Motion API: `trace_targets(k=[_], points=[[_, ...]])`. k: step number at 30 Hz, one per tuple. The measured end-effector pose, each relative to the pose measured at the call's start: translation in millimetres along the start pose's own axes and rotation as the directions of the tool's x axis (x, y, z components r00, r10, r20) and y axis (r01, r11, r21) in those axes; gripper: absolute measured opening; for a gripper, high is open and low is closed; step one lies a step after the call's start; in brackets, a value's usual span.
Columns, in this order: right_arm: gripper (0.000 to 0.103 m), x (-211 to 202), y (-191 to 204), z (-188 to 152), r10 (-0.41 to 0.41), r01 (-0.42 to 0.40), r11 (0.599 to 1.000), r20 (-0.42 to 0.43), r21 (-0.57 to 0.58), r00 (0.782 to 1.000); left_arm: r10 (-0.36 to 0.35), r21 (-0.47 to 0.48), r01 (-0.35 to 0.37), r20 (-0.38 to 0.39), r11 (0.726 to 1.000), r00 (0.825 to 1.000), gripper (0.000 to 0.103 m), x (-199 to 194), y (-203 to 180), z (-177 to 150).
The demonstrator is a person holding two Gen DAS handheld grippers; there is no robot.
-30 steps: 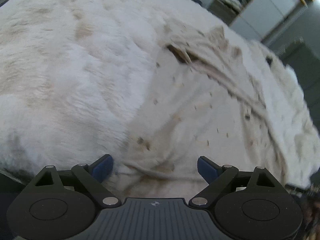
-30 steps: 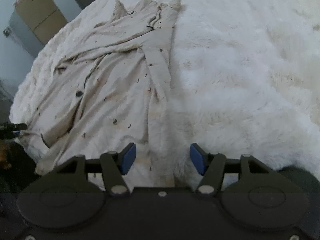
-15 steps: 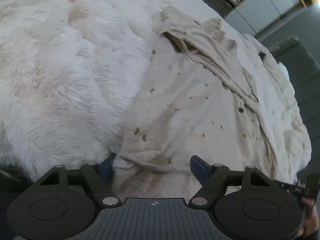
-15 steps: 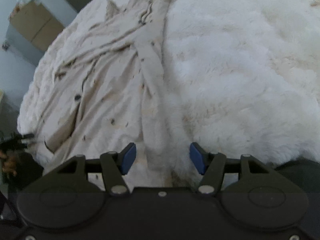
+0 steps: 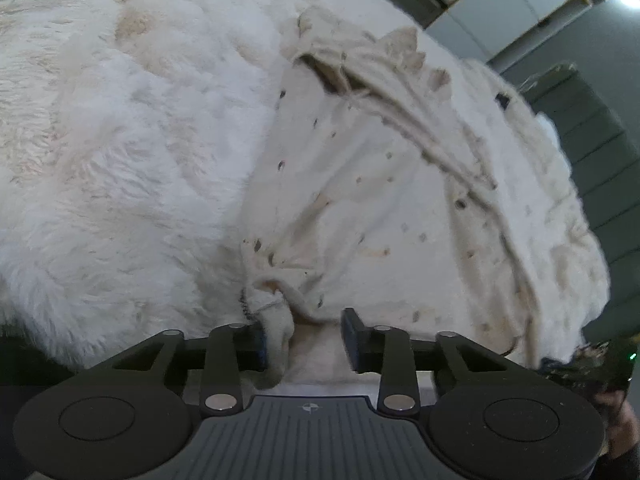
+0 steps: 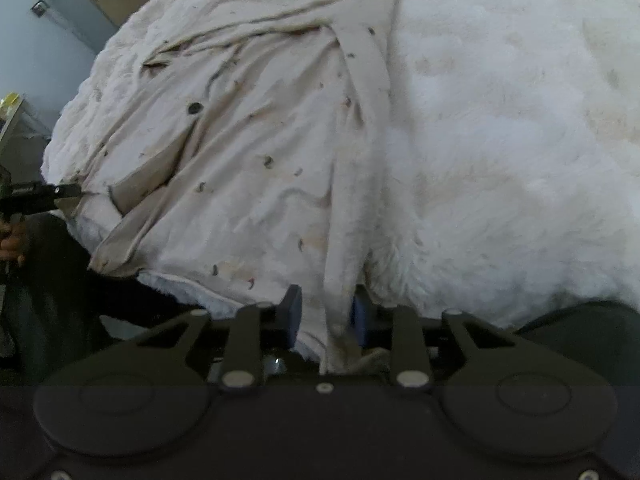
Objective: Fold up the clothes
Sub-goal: 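Pinch the shirt hem with the left gripper while the right gripper pinches the hem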
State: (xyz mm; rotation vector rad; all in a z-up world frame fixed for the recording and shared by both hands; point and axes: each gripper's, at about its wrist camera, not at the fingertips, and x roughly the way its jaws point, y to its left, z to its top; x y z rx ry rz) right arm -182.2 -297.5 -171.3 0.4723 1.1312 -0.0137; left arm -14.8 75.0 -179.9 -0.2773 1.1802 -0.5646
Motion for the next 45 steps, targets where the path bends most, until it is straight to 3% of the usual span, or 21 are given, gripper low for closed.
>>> trace_targets(k=[2,3,5,12,15,16,19,23,25,27,29,31,32,33,35,37,42,44,45], points=[[0.011,0,3,1,-0.001,0.002,1.0,0.011,-0.012,1.0,0.022,0.033,-0.022,-0.009,0.999,1.0,0.038,4,-5,0],[0.004,-2,5,2,0.003,-0.002,1.0,0.023,-0.022,1.0,0.028,0.048,-0.028,-0.012,0.998,1.0,0.029,5,-7,-1],[0.002,-5,7,2,0.032,-0.031,0.999,0.035,-0.028,0.999,0.034,0.062,-0.032,-0.026,0.998,0.999,0.008,7,-10,-1],[0.001,-30,-4,6,0.134,-0.141,0.989,0.145,0.04,0.98,-0.016,0.057,0.016,-0.017,0.998,1.0,0.001,-7,-7,0],[0.001,-44,-8,13,0.152,-0.172,0.982,0.225,0.073,0.962,-0.102,0.01,0.101,0.035,0.995,0.994,0.001,-19,1,3],[0.001,-49,-9,14,0.157,-0.18,0.981,0.243,0.078,0.957,-0.144,-0.021,0.146,0.06,0.989,0.988,0.001,-24,6,5],[0.001,-72,-12,20,0.208,-0.255,0.962,0.347,0.095,0.914,-0.256,-0.118,0.271,0.126,0.955,0.958,0.001,-34,18,14],[0.001,-87,-12,28,0.249,-0.312,0.946,0.415,0.091,0.875,-0.332,-0.146,0.358,0.178,0.922,0.926,0.001,-44,19,29],[0.001,-87,-6,34,0.21,-0.255,0.965,0.396,0.064,0.894,-0.315,-0.127,0.338,0.172,0.932,0.933,0.001,-46,15,33],[0.001,-80,-4,38,0.138,-0.173,0.982,0.348,0.07,0.927,-0.294,-0.103,0.312,0.16,0.944,0.942,0.001,-45,11,34],[0.001,-74,-7,36,0.112,-0.145,0.986,0.321,0.082,0.94,-0.276,-0.094,0.291,0.142,0.952,0.95,0.001,-42,9,32],[0.007,-67,-9,32,0.089,-0.119,0.989,0.284,0.09,0.955,-0.242,-0.098,0.254,0.125,0.962,0.962,0.008,-38,9,29],[0.01,-61,-11,29,0.087,-0.112,0.99,0.243,0.089,0.966,-0.222,-0.1,0.234,0.116,0.967,0.968,0.027,-35,11,27],[0.017,-55,-11,25,0.086,-0.106,0.991,0.217,0.081,0.972,-0.208,-0.105,0.219,0.105,0.97,0.972,0.053,-32,12,25],[0.032,-42,-12,19,0.102,-0.116,0.99,0.166,0.075,0.981,-0.16,-0.111,0.17,0.093,0.979,0.983,0.063,-25,16,21],[0.047,-34,-11,16,0.114,-0.125,0.989,0.139,0.074,0.984,-0.122,-0.115,0.133,0.091,0.984,0.988,0.063,-20,18,21],[0.055,-15,-14,14,0.185,-0.2,0.972,0.12,0.127,0.975,-0.092,-0.116,0.099,0.061,0.988,0.994,0.065,-7,21,25],[0.054,-10,-19,17,0.222,-0.242,0.956,0.13,0.168,0.966,-0.079,-0.093,0.083,0.046,0.992,0.996,0.062,-3,20,24],[0.041,-8,-22,18,0.241,-0.263,0.947,0.136,0.186,0.961,-0.074,-0.078,0.077,0.041,0.994,0.996,0.047,-2,19,24]])
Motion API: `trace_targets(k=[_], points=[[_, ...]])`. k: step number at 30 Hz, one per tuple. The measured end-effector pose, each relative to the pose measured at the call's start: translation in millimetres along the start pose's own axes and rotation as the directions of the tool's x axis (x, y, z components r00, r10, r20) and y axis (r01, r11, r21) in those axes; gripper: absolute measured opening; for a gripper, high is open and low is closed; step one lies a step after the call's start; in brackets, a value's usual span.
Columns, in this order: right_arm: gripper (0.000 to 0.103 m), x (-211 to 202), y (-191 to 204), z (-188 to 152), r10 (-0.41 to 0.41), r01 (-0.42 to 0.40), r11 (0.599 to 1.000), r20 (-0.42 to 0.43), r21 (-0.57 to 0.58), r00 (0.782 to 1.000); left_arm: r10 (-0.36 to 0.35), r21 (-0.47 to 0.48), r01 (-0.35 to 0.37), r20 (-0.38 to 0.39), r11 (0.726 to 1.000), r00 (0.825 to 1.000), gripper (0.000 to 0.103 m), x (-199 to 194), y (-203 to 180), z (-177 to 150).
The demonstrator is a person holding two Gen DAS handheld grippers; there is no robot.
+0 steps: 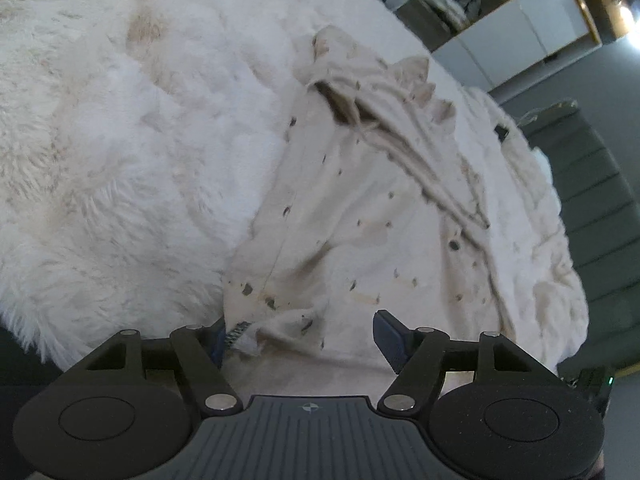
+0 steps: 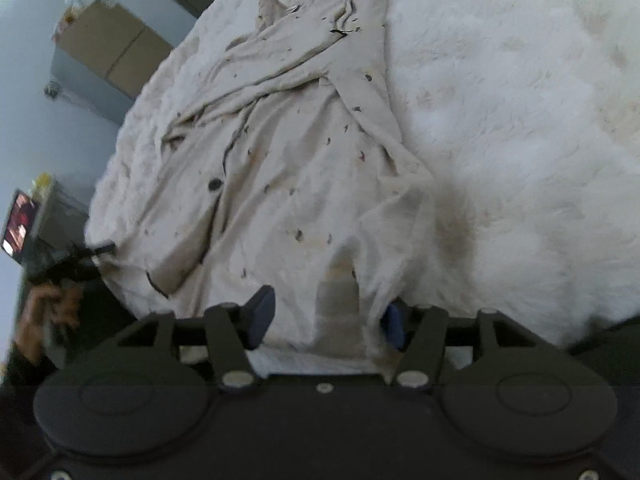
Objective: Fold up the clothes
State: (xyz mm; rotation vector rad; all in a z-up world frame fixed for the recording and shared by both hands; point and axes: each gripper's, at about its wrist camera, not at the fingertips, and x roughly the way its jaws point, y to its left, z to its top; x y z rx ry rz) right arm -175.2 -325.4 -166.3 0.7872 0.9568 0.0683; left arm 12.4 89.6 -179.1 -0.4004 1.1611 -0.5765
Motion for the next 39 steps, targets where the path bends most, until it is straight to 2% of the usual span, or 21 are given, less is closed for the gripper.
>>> trace_targets(k=[1,2,3,6,9,10,12,14,16,21,22,26,28,29,31,33,35,36,37,38,39], points=[[0.013,1,-1,2,0.014,-0.014,1.0,-0.001,0.012,1.0,0.003,0.017,-0.003,-0.002,1.0,1.0,0.036,1,-1,-1],[0.0,5,-3,4,0.029,-0.029,0.999,0.002,0.028,1.0,0.002,0.038,-0.002,-0.001,0.999,1.0,0.012,0,-3,-1],[0.001,7,-3,4,0.017,-0.018,0.999,0.015,0.035,1.0,-0.005,0.06,0.005,-0.001,0.998,1.0,0.004,0,-6,-2],[0.001,2,2,5,0.03,-0.031,0.999,0.036,0.026,0.999,-0.032,0.091,0.032,0.0,0.995,0.999,0.003,-4,-11,-5],[0.001,-9,8,4,0.081,-0.083,0.996,0.073,0.035,0.994,-0.112,0.058,0.112,0.007,0.992,0.994,0.003,-12,-11,-4],[0.001,-12,9,5,0.092,-0.095,0.995,0.081,0.04,0.992,-0.171,0.019,0.17,0.025,0.985,0.985,0.003,-17,-9,0],[0.001,-24,13,11,0.143,-0.149,0.988,0.117,0.046,0.983,-0.269,-0.039,0.272,0.063,0.961,0.961,0.003,-25,-6,8],[0.001,-33,17,20,0.193,-0.202,0.978,0.146,0.047,0.97,-0.375,-0.083,0.386,0.116,0.919,0.92,0.003,-34,-4,19],[0.001,-40,22,30,0.242,-0.253,0.967,0.173,0.045,0.955,-0.469,-0.116,0.492,0.176,0.863,0.865,0.003,-40,-4,34],[0.001,-52,40,77,0.349,-0.357,0.934,0.226,-0.006,0.91,-0.574,-0.125,0.621,0.275,0.774,0.771,0.003,-40,-10,83],[0.001,-53,42,85,0.355,-0.361,0.932,0.231,-0.015,0.906,-0.586,-0.122,0.637,0.29,0.761,0.757,0.003,-40,-11,93],[0.001,-54,51,143,0.381,-0.38,0.923,0.27,-0.058,0.884,-0.594,-0.116,0.657,0.334,0.745,0.732,0.003,-29,-14,141],[0.001,-53,52,168,0.387,-0.382,0.921,0.284,-0.072,0.877,-0.589,-0.108,0.657,0.353,0.746,0.727,0.003,-21,-18,169],[0.001,-49,52,200,0.386,-0.379,0.922,0.302,-0.086,0.872,-0.586,-0.104,0.656,0.362,0.747,0.725,0.003,-16,-20,183],[0.001,-43,50,224,0.38,-0.371,0.924,0.317,-0.091,0.869,-0.563,-0.061,0.629,0.387,0.775,0.73,0.004,-3,-32,223],[0.001,-30,44,279,0.353,-0.344,0.935,0.362,-0.089,0.863,-0.544,-0.041,0.612,0.415,0.79,0.73,0.004,11,-40,257],[0.001,-13,31,326,0.301,-0.318,0.947,0.425,-0.033,0.854,-0.497,-0.044,0.577,0.457,0.816,0.738,0.004,35,-49,297],[0.001,-5,24,350,0.274,-0.306,0.952,0.454,-0.003,0.848,-0.459,-0.053,0.545,0.476,0.837,0.75,0.004,50,-51,316],[0.001,2,16,365,0.243,-0.293,0.955,0.475,0.034,0.846,-0.398,-0.077,0.495,0.495,0.866,0.772,0.004,72,-51,341],[0.001,17,5,388,0.171,-0.247,0.965,0.501,0.089,0.849,-0.348,-0.1,0.455,0.505,0.885,0.789,0.006,90,-51,360],[0.008,35,-7,413,0.06,-0.165,0.974,0.526,0.156,0.848,-0.303,-0.137,0.412,0.482,0.901,0.822,0.014,109,-47,374]])
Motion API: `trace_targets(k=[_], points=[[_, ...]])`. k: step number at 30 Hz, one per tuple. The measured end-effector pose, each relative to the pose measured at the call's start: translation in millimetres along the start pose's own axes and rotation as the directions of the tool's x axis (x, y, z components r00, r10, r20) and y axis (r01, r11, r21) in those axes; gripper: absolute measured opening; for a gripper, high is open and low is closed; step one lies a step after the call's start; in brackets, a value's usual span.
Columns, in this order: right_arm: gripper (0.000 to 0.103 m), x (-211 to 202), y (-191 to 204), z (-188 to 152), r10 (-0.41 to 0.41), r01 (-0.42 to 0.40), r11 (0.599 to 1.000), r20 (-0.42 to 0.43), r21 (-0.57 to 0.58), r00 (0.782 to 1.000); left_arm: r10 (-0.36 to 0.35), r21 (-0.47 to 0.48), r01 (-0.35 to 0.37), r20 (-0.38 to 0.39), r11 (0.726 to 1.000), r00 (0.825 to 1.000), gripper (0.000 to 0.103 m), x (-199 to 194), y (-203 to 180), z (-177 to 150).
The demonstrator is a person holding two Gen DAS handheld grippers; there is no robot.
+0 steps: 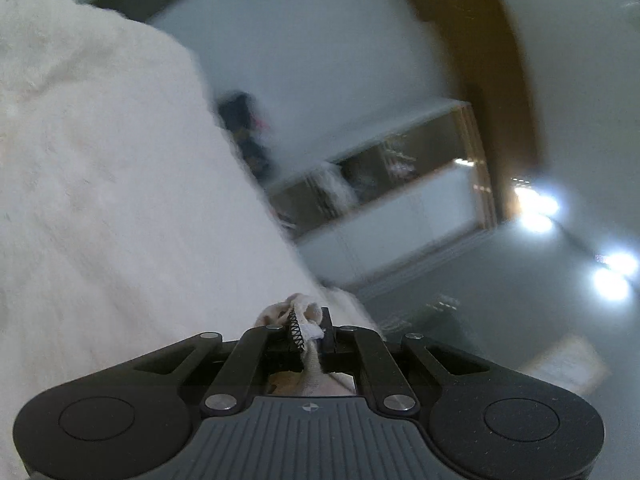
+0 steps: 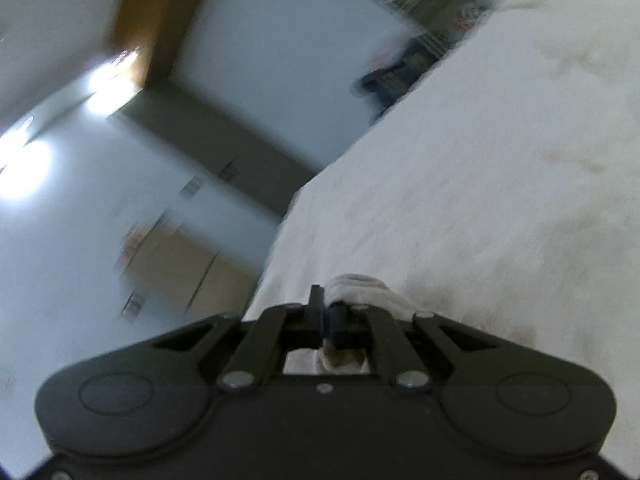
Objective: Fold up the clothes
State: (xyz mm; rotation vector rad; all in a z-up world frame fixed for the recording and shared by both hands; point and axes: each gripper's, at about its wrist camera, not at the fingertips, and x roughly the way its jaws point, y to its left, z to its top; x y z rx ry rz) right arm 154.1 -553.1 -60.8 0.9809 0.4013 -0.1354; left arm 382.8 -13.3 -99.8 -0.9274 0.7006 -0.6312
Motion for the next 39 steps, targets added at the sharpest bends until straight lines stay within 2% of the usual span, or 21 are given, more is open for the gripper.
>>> trace_targets(k=[1,2,3,4,7,9,10,14,16,21,23,24,25,26,27,28,30,33,35,37,39], points=[[0.019,12,-6,5,-0.047,0.047,0.999,0.014,0.014,0.999,0.102,-0.011,-0.102,-0.051,0.995,0.993,0.022,32,16,6],[0.024,33,-18,11,-0.144,0.143,0.989,0.016,0.046,0.989,0.219,-0.009,-0.221,-0.096,0.975,0.971,0.036,57,30,10],[0.025,45,-25,13,-0.206,0.205,0.976,0.007,0.069,0.979,0.32,0.009,-0.321,-0.118,0.947,0.94,0.04,67,37,8],[0.026,55,-33,14,-0.264,0.263,0.961,-0.003,0.089,0.964,0.351,0.035,-0.35,-0.121,0.936,0.928,0.04,69,41,5],[0.04,51,-30,-9,-0.275,0.274,0.961,-0.025,-0.037,0.961,0.32,0.096,-0.308,-0.144,0.946,0.937,0.052,52,49,-7],[0.044,38,-24,-26,-0.261,0.253,0.957,-0.047,-0.139,0.964,0.295,0.14,-0.277,-0.133,0.951,0.946,0.071,21,48,-16],[0.051,28,-23,-31,-0.255,0.243,0.956,-0.052,-0.167,0.966,0.287,0.164,-0.266,-0.12,0.95,0.95,0.074,3,48,-21],[0.055,-16,-25,-87,-0.242,0.213,0.924,-0.056,-0.319,0.969,0.28,0.209,-0.26,-0.072,0.943,0.957,0.075,-67,53,-43],[0.056,-31,-24,-126,-0.259,0.223,0.878,-0.028,-0.424,0.966,0.31,0.251,-0.286,-0.061,0.925,0.949,0.075,-83,53,-54],[0.058,-25,-24,-175,-0.173,0.144,0.866,-0.018,-0.478,0.985,0.294,0.355,-0.25,-0.078,0.901,0.953,0.075,-85,60,-100],[0.058,-18,-24,-184,-0.175,0.153,0.852,0.003,-0.501,0.985,0.294,0.398,-0.248,-0.058,0.883,0.954,0.072,-75,63,-115],[0.057,-14,-22,-190,-0.181,0.164,0.841,0.017,-0.516,0.983,0.295,0.411,-0.248,-0.054,0.877,0.954,0.056,-68,65,-120],[0.045,-10,-20,-195,-0.186,0.173,0.832,0.028,-0.528,0.982,0.286,0.411,-0.234,-0.069,0.881,0.956,0.042,-60,67,-124],[0.035,0,-22,-195,-0.175,0.147,0.851,-0.008,-0.504,0.985,0.27,0.405,-0.208,-0.101,0.89,0.958,0.008,-53,70,-127],[0.014,0,-24,-194,-0.166,0.13,0.862,-0.031,-0.49,0.986,0.259,0.401,-0.187,-0.132,0.897,0.957,0.007,-46,72,-128],[0.01,-1,-26,-193,-0.155,0.112,0.873,-0.052,-0.475,0.987,0.255,0.414,-0.174,-0.15,0.894,0.955,0.007,-41,71,-129],[0.007,-13,-25,-183,-0.108,0.075,0.908,-0.056,-0.412,0.993,0.23,0.443,-0.146,-0.142,0.885,0.963,0.005,-44,63,-125],[0.005,-40,-24,-164,-0.055,0.038,0.935,-0.039,-0.352,0.998,0.099,0.392,-0.046,-0.118,0.919,0.988,0.005,-80,46,-97],[0.005,-59,-23,-154,0.003,-0.011,0.943,-0.026,-0.333,1.0,0.072,0.398,-0.02,-0.117,0.917,0.99,0.005,-94,40,-91],[0.005,-72,-27,-150,0.04,-0.046,0.952,-0.028,-0.304,0.999,0.079,0.406,-0.01,-0.154,0.914,0.985,0.005,-105,43,-92],[0.005,-73,-41,-162,-0.038,0.015,0.953,-0.069,-0.303,0.997,0.147,0.399,-0.054,-0.208,0.915,0.967,0.006,-104,60,-102]])
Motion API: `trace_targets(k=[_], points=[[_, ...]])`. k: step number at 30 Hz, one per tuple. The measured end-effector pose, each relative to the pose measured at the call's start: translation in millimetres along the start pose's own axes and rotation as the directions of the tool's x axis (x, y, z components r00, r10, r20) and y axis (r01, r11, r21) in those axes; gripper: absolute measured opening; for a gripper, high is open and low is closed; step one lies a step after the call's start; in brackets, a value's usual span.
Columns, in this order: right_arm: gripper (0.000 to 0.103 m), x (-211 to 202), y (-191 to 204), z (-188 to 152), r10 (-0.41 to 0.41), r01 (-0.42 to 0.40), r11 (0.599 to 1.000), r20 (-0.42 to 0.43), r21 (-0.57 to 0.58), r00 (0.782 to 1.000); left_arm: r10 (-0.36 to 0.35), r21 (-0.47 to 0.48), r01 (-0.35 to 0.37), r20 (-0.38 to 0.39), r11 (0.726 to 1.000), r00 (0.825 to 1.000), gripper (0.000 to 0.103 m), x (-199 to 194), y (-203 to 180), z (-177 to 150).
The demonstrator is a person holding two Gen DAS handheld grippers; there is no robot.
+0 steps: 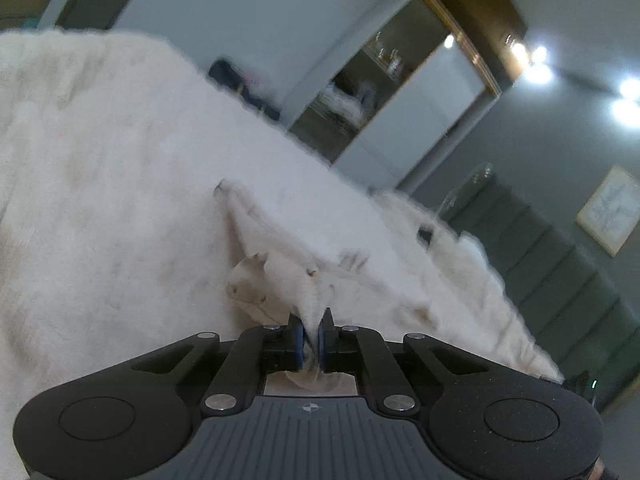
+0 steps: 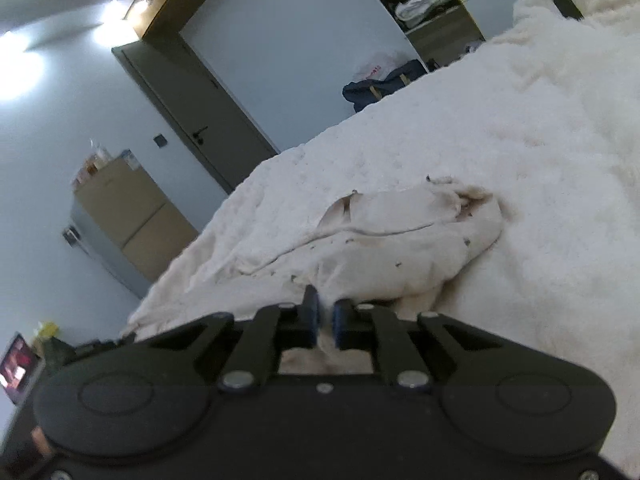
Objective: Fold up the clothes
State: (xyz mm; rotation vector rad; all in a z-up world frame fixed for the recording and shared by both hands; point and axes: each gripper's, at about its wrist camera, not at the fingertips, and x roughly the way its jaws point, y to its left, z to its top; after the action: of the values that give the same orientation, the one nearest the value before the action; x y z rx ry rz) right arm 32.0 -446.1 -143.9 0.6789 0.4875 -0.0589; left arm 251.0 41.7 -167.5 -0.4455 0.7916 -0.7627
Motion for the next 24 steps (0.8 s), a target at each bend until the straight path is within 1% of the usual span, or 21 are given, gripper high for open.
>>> trace_targets(k=[1,2,3,5,6,7,8,9,10,11,12,13,14,15,17,18,19,20,22,24], points=[[0.005,4,-5,-10,-0.052,0.052,0.999,-0.044,-0.011,0.998,0.042,-0.013,-0.043,-0.058,0.999,0.997,0.007,5,9,-13],[0.005,6,-6,-16,-0.084,0.083,0.996,-0.07,-0.028,0.994,0.079,-0.012,-0.08,-0.088,0.997,0.993,0.01,7,13,-24],[0.005,7,-8,-29,-0.143,0.137,0.988,-0.098,-0.065,0.985,0.109,-0.015,-0.111,-0.105,0.994,0.988,0.01,6,18,-35],[0.005,-4,-10,-39,-0.196,0.19,0.978,-0.074,-0.081,0.978,0.13,-0.053,-0.134,-0.086,0.99,0.988,0.01,-8,23,-49],[0.005,-17,-13,-41,-0.242,0.239,0.969,-0.048,-0.065,0.969,0.15,-0.058,-0.155,-0.075,0.986,0.986,0.009,-16,24,-50],[0.005,-23,-13,-41,-0.279,0.276,0.958,-0.034,-0.073,0.96,0.192,-0.05,-0.195,-0.057,0.979,0.98,0.009,-28,22,-52],[0.006,-33,-3,-42,-0.348,0.345,0.928,0.004,-0.139,0.938,0.224,-0.037,-0.225,-0.043,0.974,0.974,0.01,-39,18,-52],[0.013,-44,7,-42,-0.41,0.41,0.89,0.043,-0.2,0.911,0.237,-0.031,-0.238,-0.031,0.971,0.971,0.021,-47,13,-53],[0.021,-47,15,-43,-0.435,0.436,0.869,0.056,-0.235,0.899,0.248,-0.02,-0.249,-0.006,0.968,0.969,0.03,-57,4,-54],[0.025,-52,31,-46,-0.463,0.462,0.837,0.072,-0.293,0.884,0.252,-0.006,-0.251,0.026,0.968,0.968,0.053,-65,-7,-55],[0.039,-58,49,-50,-0.465,0.462,0.815,0.078,-0.349,0.882,0.254,0.007,-0.255,0.057,0.967,0.966,0.068,-73,-18,-57],[0.05,-59,54,-51,-0.463,0.459,0.812,0.08,-0.361,0.883,0.256,0.03,-0.259,0.083,0.965,0.963,0.068,-80,-28,-59],[0.05,-63,68,-53,-0.453,0.448,0.811,0.081,-0.376,0.888,0.258,0.067,-0.265,0.1,0.962,0.961,0.069,-88,-38,-62],[0.047,-68,82,-56,-0.424,0.416,0.829,0.067,-0.373,0.903,0.272,0.108,-0.283,0.112,0.953,0.956,0.069,-93,-51,-66],[0.047,-73,90,-57,-0.394,0.387,0.847,0.059,-0.364,0.917,0.33,0.191,-0.349,0.124,0.918,0.936,0.069,-95,-81,-73],[0.049,-75,97,-58,-0.389,0.384,0.849,0.063,-0.364,0.919,0.338,0.213,-0.359,0.131,0.909,0.932,0.069,-95,-90,-76],[0.051,-77,104,-61,-0.387,0.383,0.844,0.067,-0.376,0.92,0.339,0.237,-0.364,0.138,0.901,0.93,0.071,-95,-100,-79],[0.053,-80,113,-65,-0.385,0.381,0.835,0.072,-0.397,0.92,0.336,0.252,-0.361,0.139,0.898,0.932,0.075,-94,-107,-81],[0.054,-87,129,-73,-0.379,0.373,0.807,0.083,-0.458,0.922,0.33,0.289,-0.357,0.138,0.888,0.934,0.075,-92,-121,-85],[0.054,-86,134,-75,-0.37,0.357,0.793,0.075,-0.493,0.926,0.336,0.33,-0.362,0.134,0.872,0.932,0.076,-86,-128,-86]])
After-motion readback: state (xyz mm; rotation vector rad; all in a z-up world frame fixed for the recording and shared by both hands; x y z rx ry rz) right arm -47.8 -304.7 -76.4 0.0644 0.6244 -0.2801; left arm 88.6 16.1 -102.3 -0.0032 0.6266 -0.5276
